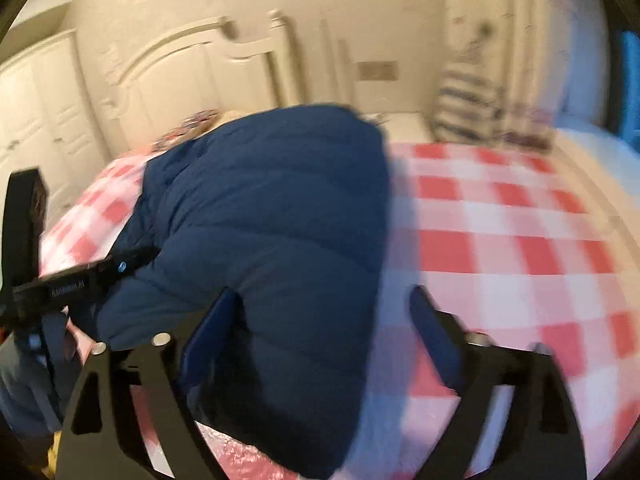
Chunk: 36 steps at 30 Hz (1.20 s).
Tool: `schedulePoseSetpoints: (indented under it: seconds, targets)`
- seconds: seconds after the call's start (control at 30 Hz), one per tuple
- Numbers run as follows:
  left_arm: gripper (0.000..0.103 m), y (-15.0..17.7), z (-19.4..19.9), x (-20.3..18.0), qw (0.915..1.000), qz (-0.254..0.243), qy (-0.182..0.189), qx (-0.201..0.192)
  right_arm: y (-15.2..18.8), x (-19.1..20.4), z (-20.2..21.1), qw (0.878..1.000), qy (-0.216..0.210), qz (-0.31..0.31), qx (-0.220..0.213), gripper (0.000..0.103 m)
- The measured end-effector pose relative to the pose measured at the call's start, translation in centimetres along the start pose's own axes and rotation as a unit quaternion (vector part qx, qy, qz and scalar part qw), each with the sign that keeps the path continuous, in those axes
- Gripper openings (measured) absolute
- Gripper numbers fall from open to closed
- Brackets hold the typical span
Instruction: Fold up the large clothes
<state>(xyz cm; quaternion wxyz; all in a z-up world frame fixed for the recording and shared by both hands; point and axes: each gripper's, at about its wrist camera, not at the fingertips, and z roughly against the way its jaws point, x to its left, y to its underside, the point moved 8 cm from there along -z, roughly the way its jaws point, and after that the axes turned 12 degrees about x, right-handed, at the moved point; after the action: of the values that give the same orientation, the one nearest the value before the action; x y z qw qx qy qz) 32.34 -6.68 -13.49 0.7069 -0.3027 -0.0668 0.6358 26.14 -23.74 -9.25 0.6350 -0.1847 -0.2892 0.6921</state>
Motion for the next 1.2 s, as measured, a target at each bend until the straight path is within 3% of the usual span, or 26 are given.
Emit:
schedulePoseSetpoints:
  seconds: [0.07,0.17,0.23,0.27,0.33,0.4,0.5,0.57,0.63,0.67,0.8,0.87,1.0,1.2]
  targets:
    - [0.077,0.2,0.0,0.9,1.0,0.004,0.004,0.002,-0.6,0.6,1.9,0.999,0.006,0.004,-0.043,0.09]
    - [0.078,0.1,-0.1,0.8,0.9999,-0.002,-0.014,-0.008,-0.1,4.6,3.3,0.994,0.013,0.074,-0.076,0.09]
    - [0.078,0.4,0.5,0.6,0.9992,-0.011,-0.033,-0.018,0.7,7.3,1.0,0.989,0.041,0.135,-0.044,0.09]
    - [0.078,0.4,0.7,0.5,0.9988,-0.014,-0.041,-0.021,1.8,7.8,-1.8,0.985,0.053,0.163,-0.002,0.091]
    - [0.084,0.6,1.1,0.7,0.9969,-0.019,-0.073,-0.024,3.0,8.2,-3.6,0.977,0.091,0.194,-0.02,0.092]
    - [0.094,0.9,1.9,0.8,0.9945,-0.024,-0.095,-0.035,3.2,7.9,-3.6,0.981,0.078,0.176,-0.023,0.092]
    - [0.096,1.3,3.9,0.8,0.9876,-0.025,-0.141,-0.065,2.7,7.9,-2.4,0.983,0.063,0.174,-0.007,0.091]
    - [0.096,1.4,6.0,0.2,0.9785,-0.041,-0.18,-0.093,2.5,8.0,-0.4,0.985,0.03,0.168,-0.011,0.091]
    - [0.097,1.5,9.9,-1.0,0.9628,-0.067,-0.222,-0.139,1.7,7.5,2.8,0.988,0.012,0.149,-0.045,0.091]
    - [0.101,1.4,12.3,-1.7,0.9557,-0.071,-0.231,-0.168,1.3,7.2,4.4,0.988,0.013,0.138,-0.062,0.092]
    - [0.101,1.6,21.2,-3.7,0.9295,-0.049,-0.252,-0.265,-0.9,5.7,11.3,0.988,0.013,0.087,-0.129,0.098]
    - [0.101,2.4,24.7,-4.4,0.9213,-0.035,-0.251,-0.295,-1.2,5.3,13.6,0.985,0.024,0.077,-0.15,0.098]
    - [0.101,3.9,26.4,-5.4,0.9272,-0.043,-0.225,-0.296,0.1,5.6,14.6,0.986,0.035,0.086,-0.142,0.098]
    - [0.101,6.2,23.2,-6.3,0.9402,-0.065,-0.223,-0.249,1.6,5.7,14.2,0.987,0.031,0.085,-0.134,0.098]
